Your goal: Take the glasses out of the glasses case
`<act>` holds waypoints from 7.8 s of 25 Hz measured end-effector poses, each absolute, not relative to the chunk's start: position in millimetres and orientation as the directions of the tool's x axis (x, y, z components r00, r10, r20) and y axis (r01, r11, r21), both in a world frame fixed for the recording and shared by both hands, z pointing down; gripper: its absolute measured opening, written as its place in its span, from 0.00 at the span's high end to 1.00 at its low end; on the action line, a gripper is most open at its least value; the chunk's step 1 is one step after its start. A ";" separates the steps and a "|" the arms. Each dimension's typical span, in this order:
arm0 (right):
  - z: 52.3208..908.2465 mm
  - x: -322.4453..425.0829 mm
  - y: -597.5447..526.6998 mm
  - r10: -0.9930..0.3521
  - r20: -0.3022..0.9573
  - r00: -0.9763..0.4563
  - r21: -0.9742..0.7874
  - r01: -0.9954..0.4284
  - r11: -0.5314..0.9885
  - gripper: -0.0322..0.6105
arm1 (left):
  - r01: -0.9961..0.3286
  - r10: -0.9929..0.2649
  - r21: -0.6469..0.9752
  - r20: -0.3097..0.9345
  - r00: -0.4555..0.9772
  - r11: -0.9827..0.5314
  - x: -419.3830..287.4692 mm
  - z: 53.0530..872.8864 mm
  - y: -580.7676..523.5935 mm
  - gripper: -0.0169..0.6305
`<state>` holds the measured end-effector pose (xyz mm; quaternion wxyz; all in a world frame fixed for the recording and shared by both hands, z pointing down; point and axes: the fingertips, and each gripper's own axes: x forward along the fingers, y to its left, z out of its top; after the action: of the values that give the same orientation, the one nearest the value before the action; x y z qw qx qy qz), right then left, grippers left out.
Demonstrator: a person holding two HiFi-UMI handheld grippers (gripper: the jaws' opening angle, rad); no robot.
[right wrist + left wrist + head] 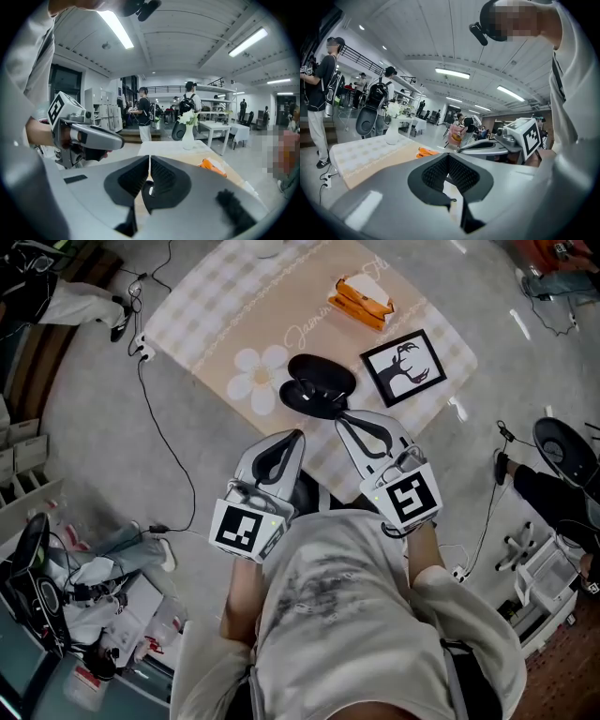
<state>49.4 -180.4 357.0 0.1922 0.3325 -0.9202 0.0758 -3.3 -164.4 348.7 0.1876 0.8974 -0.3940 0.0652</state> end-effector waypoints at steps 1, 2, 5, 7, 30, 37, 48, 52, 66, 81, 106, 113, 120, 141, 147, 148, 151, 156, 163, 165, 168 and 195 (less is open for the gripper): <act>359.8 48.9 -182.5 -0.581 0.407 -0.705 -0.012 -0.640 0.769 0.92 | -0.732 -0.683 0.284 0.267 0.680 -0.619 -3.5 350.6 -166.0 0.97; 362.9 48.2 -184.7 -0.578 0.411 -0.705 -0.011 -0.638 0.770 0.92 | -0.733 -0.682 0.283 0.269 0.680 -0.619 -3.6 352.8 -167.6 0.97; 372.3 46.4 -191.4 -0.569 0.433 -0.699 0.002 -0.630 0.777 0.92 | -0.732 -0.677 0.285 0.277 0.681 -0.619 -2.7 360.3 -172.3 0.97; 377.5 45.0 -195.2 -0.562 0.444 -0.698 0.008 -0.624 0.782 0.92 | -0.732 -0.676 0.290 0.281 0.681 -0.617 -2.3 364.7 -174.6 0.97; 439.5 42.8 -215.8 -0.497 0.561 -0.661 0.042 -0.577 0.815 0.92 | -0.737 -0.675 0.329 0.300 0.674 -0.590 -2.0 407.6 -197.0 0.97; 462.1 40.7 -213.7 -0.461 0.604 -0.650 0.046 -0.549 0.834 0.85 | -0.741 -0.671 0.337 0.318 0.670 -0.580 -1.0 422.8 -197.4 0.97; 500.3 39.5 -218.4 -0.428 0.677 -0.599 0.103 -0.499 0.861 0.82 | -0.745 -0.661 0.353 0.344 0.666 -0.566 0.5 446.3 -197.8 0.97; 511.7 37.8 -219.7 -0.414 0.693 -0.590 0.103 -0.487 0.867 0.79 | -0.745 -0.659 0.358 0.350 0.665 -0.562 0.9 452.6 -200.0 0.97; 544.6 33.9 -218.9 -0.379 0.746 -0.547 0.126 -0.442 0.888 0.70 | -0.755 -0.663 0.371 0.364 0.654 -0.540 -3.7 467.8 -202.9 0.97; 576.6 25.6 -216.6 -0.326 0.790 -0.519 0.132 -0.375 0.918 0.70 | -0.753 -0.654 0.389 0.378 0.656 -0.531 -4.5 481.4 -204.3 0.97; 590.5 17.1 -213.4 -0.341 0.828 -0.445 0.244 -0.261 0.934 0.82 | -0.755 -0.660 0.394 0.374 0.652 -0.524 -10.7 480.9 -197.8 0.97; 591.6 17.8 -212.4 -0.366 0.827 -0.428 0.258 -0.289 0.922 0.82 | -0.756 -0.661 0.395 0.372 0.651 -0.522 -13.7 481.6 -192.8 0.97; 591.2 18.7 -211.2 -0.371 0.822 -0.432 0.241 -0.327 0.914 0.83 | -0.763 -0.670 0.393 0.372 0.642 -0.513 -16.8 481.3 -188.0 0.97; 521.4 26.2 -234.2 -0.497 0.600 -0.627 0.044 -0.595 0.803 0.86 | -0.760 -0.682 0.391 0.346 0.644 -0.519 -22.7 466.5 -193.2 0.97; 491.6 31.6 -236.4 -0.543 0.547 -0.637 0.051 -0.622 0.781 0.91 | -0.755 -0.683 0.385 0.334 0.650 -0.531 -24.1 455.9 -196.6 0.97; 487.9 32.9 -236.2 -0.547 0.537 -0.642 0.040 -0.629 0.777 0.91 | -0.754 -0.682 0.385 0.332 0.651 -0.532 -24.2 454.0 -196.6 0.97; 472.5 37.8 -235.7 -0.564 0.493 -0.663 -0.009 -0.652 0.758 0.91 | -0.748 -0.681 0.384 0.321 0.658 -0.541 -24.2 446.7 -196.5 0.97; 441.2 48.2 -228.7 -0.589 0.408 -0.698 -0.086 -0.671 0.736 0.91 | -0.739 -0.680 0.377 0.303 0.668 -0.558 -23.0 434.8 -194.0 0.97; 414.9 63.6 -213.2 -0.619 0.331 -0.712 -0.172 -0.691 0.703 0.92 | -0.718 -0.670 0.385 0.276 0.689 -0.580 -19.5 420.1 -187.1 0.97; 413.2 67.6 -207.1 -0.626 0.323 -0.710 -0.193 -0.697 0.691 0.92 | -0.711 -0.663 0.386 0.272 0.697 -0.588 -17.0 418.1 -183.5 0.97; 412.8 71.8 -196.9 -0.632 0.323 -0.704 -0.204 -0.704 0.680 0.92 | -0.702 -0.654 0.389 0.272 0.706 -0.597 -13.3 416.7 -177.7 0.97; 396.3 95.2 -147.8 -0.685 0.330 -0.650 -0.201 -0.757 0.622 0.92 | -0.618 -0.563 0.373 0.255 0.786 -0.692 17.6 397.0 -152.0 0.97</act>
<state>95.2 -147.8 396.3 0.1110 0.4033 -0.8936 0.1628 17.6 -152.0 397.0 0.2244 0.9179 -0.3217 0.0603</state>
